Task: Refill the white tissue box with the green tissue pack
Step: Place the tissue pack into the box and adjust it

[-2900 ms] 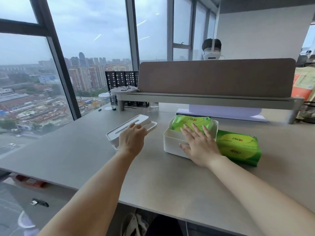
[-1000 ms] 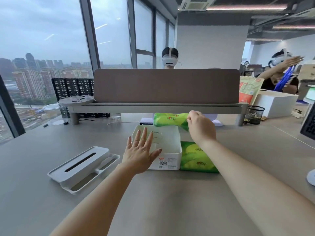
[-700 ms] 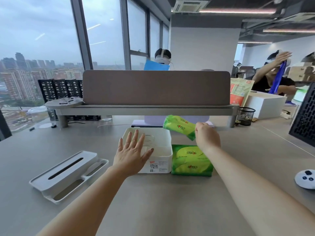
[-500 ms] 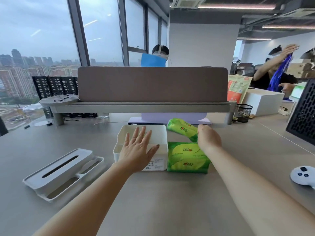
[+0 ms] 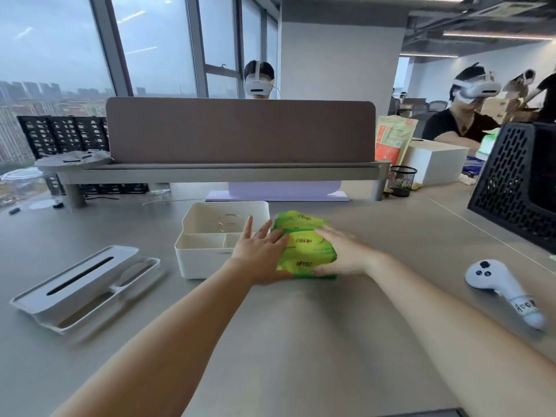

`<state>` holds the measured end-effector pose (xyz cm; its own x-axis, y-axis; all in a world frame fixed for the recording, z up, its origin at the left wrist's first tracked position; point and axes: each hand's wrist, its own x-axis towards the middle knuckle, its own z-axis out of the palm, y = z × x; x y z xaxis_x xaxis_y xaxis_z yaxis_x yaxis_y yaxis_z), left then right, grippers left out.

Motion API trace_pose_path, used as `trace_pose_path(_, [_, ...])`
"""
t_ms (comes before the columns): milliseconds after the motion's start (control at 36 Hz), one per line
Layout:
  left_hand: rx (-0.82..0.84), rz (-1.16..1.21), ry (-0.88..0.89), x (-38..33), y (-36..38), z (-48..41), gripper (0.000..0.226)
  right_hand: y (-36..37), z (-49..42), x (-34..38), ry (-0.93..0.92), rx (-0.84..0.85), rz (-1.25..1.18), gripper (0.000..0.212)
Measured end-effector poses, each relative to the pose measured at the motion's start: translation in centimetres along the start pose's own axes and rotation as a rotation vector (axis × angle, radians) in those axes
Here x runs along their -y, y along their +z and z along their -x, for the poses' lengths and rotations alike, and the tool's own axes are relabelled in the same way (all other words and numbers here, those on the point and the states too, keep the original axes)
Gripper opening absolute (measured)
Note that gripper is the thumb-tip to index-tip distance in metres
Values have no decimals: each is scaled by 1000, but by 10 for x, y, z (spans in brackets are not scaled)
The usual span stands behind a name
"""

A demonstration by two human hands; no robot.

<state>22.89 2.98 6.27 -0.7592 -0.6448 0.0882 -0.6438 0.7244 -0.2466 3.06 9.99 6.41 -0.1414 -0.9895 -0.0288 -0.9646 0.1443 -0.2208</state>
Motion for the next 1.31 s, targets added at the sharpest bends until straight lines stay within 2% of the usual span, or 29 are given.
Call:
trace_pose_path(111, [-56, -21, -9, -10, 1, 5, 78, 11, 11, 4, 13, -34, -161, 93])
trace_pose_path(306, [-140, -3, -26, -21, 5, 19, 73, 18, 32, 13, 26, -125, -229, 81])
trace_pose_path(417, [-228, 104, -53, -26, 9, 31, 64, 19, 45, 13, 20, -157, -293, 74])
trace_pose_path(556, [-346, 229, -185, -33, 16, 51, 55, 20, 58, 11, 24, -197, -331, 67])
trace_pose_path(694, [-347, 289, -250, -43, 13, 58, 47, 24, 66, 14, 81, -249, -341, 63])
trace_pose_path(833, [-248, 378, -301, -56, 2, 61, 44, 23, 72, 18, 117, -260, -327, 59])
trace_pose_path(917, [-206, 577, -291, -61, -4, 63, 49, 21, 76, 21, 125, -272, -311, 55])
trace_pose_path(1028, [-252, 715, -257, -65, -12, 65, 55, 18, 80, 24, 150, -310, -319, 50])
trace_pose_path(1222, [-434, 758, -149, -54, -44, 61, 44, -8, 85, 32, 175, -480, -344, 45])
trace_pose_path(1306, [-519, 770, -119, -39, -59, 57, 46, -24, 80, 44, 163, -572, -361, 44])
